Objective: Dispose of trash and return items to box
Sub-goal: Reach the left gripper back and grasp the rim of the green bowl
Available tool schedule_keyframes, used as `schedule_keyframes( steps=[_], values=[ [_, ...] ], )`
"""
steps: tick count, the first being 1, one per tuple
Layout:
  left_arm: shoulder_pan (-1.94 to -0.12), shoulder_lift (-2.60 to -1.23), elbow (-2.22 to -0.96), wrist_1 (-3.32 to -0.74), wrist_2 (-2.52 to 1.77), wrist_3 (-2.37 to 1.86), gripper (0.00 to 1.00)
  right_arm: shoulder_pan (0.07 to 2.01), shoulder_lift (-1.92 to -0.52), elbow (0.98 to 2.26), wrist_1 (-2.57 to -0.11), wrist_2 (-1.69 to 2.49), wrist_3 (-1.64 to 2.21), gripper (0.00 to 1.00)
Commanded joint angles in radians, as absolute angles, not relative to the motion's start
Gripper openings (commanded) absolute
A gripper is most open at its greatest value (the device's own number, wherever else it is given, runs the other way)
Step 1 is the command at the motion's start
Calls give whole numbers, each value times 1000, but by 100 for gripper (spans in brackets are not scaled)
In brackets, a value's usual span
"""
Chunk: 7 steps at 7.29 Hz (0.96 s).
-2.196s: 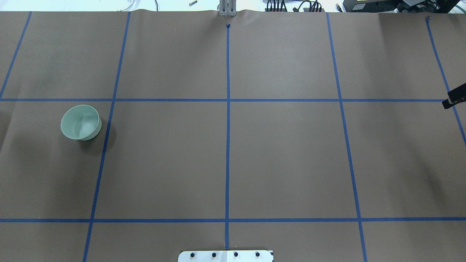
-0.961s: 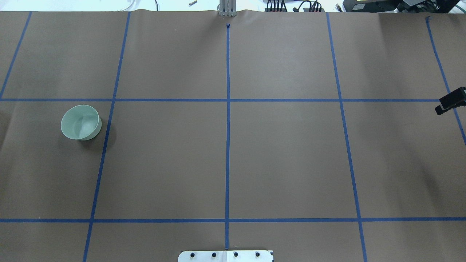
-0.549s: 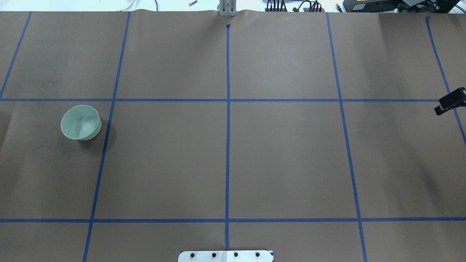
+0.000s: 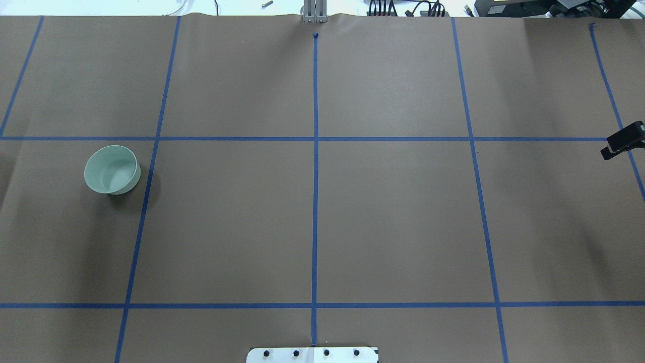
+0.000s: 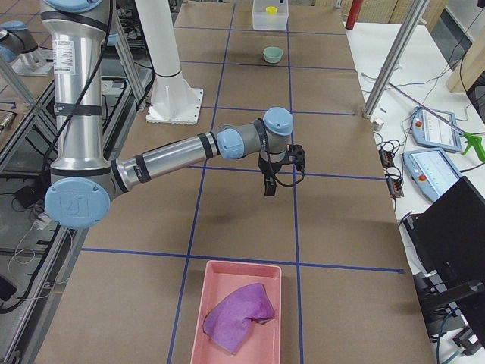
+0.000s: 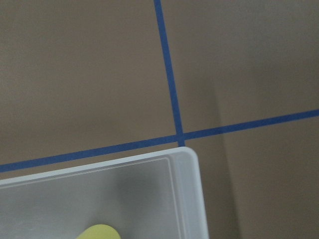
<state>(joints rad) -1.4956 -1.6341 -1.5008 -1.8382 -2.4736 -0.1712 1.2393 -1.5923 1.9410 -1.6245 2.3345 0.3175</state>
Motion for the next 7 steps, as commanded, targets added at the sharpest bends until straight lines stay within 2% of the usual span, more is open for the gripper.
schedule_keyframes(
  steps=[1, 3, 5, 6, 7],
  values=[
    [-1297, -1632, -1581, -1959, -2464, -473, 98, 1236, -1592, 1940, -1624, 2335, 318, 100],
    [-1017, -1635, -1629, -2132, -2268, -836, 97, 1229, -1592, 1942, -1624, 2335, 318, 100],
    [-901, -1657, -1625, -2135, -2177, -923, 97, 1224, -1592, 1940, -1624, 2333, 318, 100],
    [-896, -1660, -1617, -2137, -2172, -919, 87, 1220, -1592, 1939, -1624, 2332, 318, 100],
    [-896, -1658, -1611, -2138, -2172, -914, 68, 1220, -1594, 1940, -1623, 2332, 318, 100]
  ],
)
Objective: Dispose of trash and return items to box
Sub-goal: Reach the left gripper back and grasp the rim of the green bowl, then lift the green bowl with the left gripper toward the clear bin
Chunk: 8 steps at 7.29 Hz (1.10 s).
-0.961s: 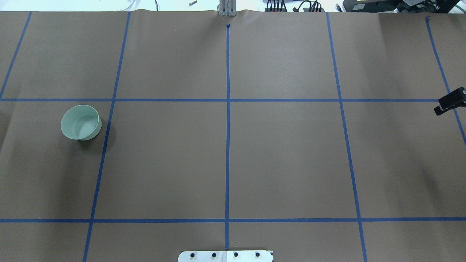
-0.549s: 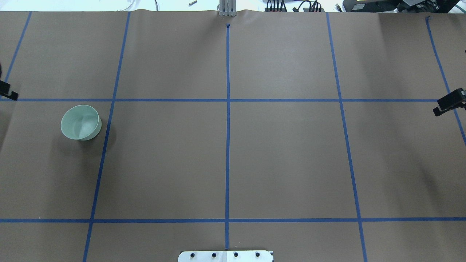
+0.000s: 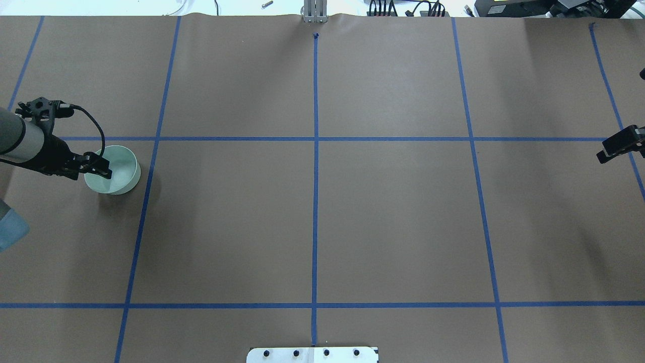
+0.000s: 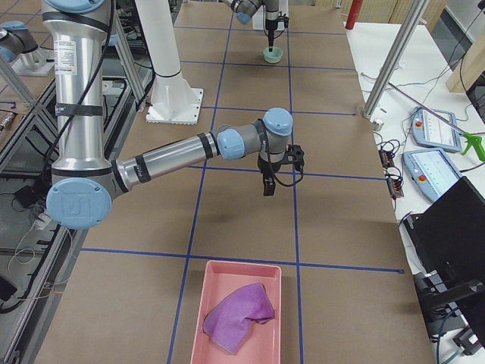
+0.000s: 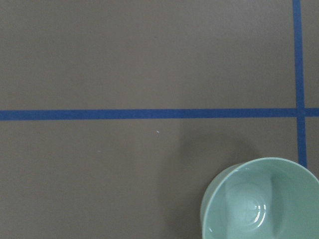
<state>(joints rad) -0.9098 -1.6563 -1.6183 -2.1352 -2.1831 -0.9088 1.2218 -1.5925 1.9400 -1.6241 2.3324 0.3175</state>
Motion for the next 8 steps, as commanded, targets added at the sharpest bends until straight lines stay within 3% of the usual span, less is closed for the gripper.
schedule_keyframes(
  steps=[1, 2, 5, 8],
  values=[
    [-896, -1655, -1612, -2138, -2172, -914, 19, 1220, -1594, 1940, -1624, 2332, 318, 100],
    [-897, -1651, -1614, -2138, -2174, -910, 0, 1220, -1594, 1940, -1624, 2332, 318, 100],
    [-937, -1649, -1624, -2132, -2248, -887, 0, 1220, -1594, 1940, -1623, 2332, 314, 100],
    [-1223, -1602, -1579, -2084, -2445, -505, 0, 1218, -1591, 1942, -1623, 2332, 314, 100]
  ],
)
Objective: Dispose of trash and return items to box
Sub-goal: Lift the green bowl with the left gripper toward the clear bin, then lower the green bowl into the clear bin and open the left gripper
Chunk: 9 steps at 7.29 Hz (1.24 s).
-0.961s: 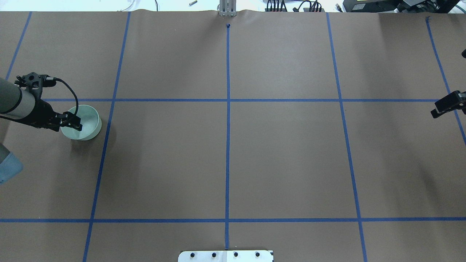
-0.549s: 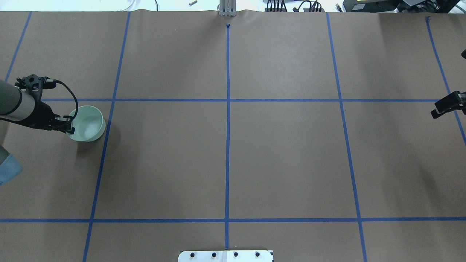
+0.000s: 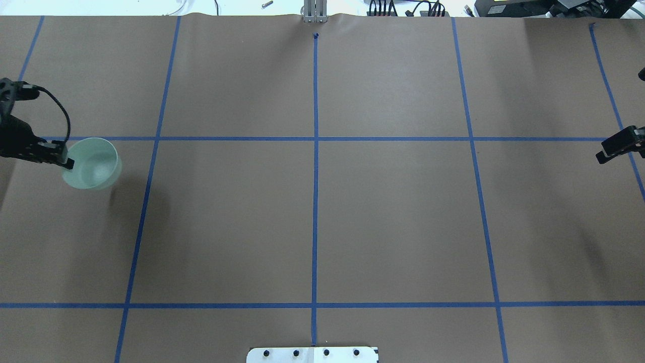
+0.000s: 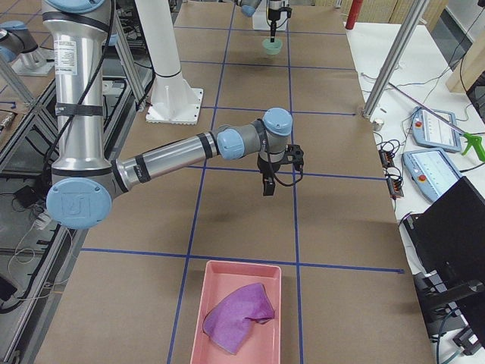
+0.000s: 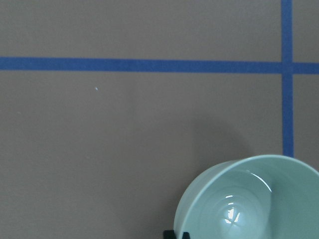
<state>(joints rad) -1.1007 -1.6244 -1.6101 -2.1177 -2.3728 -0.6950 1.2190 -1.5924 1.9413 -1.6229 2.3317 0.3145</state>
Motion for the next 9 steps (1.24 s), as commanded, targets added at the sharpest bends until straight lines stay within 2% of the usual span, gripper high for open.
schedule_keyframes(
  steps=[1, 3, 7, 9],
  values=[
    [-1341, -1577, -1533, -2028, -2485, -291, 0, 1219, -1591, 1945, -1623, 2332, 316, 100],
    [-1529, -1586, -1368, -1939, -2488, 84, 0, 1216, -1591, 1945, -1621, 2332, 316, 100],
    [-1709, -1684, -1029, -1931, -2477, 482, 0, 1215, -1591, 1942, -1623, 2330, 316, 100],
    [-1753, -1715, -951, -1927, -2477, 550, 0, 1213, -1591, 1940, -1623, 2330, 316, 100]
  ],
)
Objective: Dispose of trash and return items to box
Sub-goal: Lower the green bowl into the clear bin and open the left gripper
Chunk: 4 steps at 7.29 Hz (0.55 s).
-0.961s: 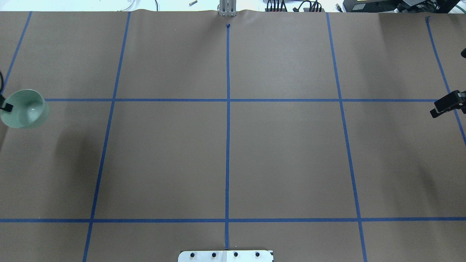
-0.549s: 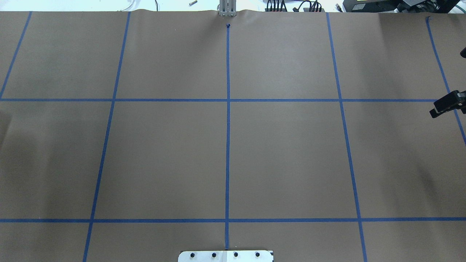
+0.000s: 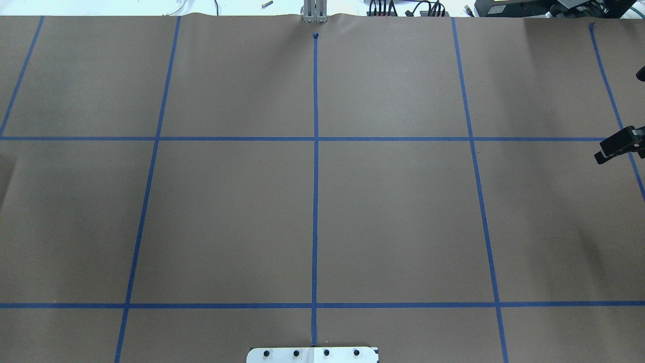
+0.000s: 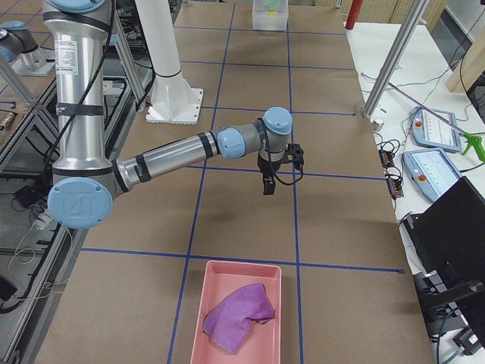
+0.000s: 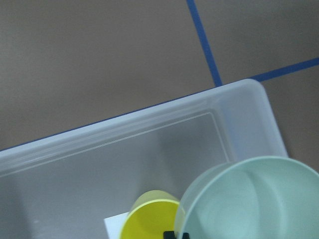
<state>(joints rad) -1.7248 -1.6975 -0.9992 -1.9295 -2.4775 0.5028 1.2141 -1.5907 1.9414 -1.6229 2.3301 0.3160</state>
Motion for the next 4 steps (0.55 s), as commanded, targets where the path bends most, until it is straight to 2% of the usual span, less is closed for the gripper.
schedule_keyframes(
  steps=[1, 4],
  values=[
    [-1764, -1715, -940, -1927, -2477, 560, 0, 1213, -1591, 1940, -1623, 2329, 316, 100],
    [-1811, -1739, -840, -1927, -2429, 652, 0, 1213, -1594, 1939, -1623, 2329, 316, 100]
  ],
)
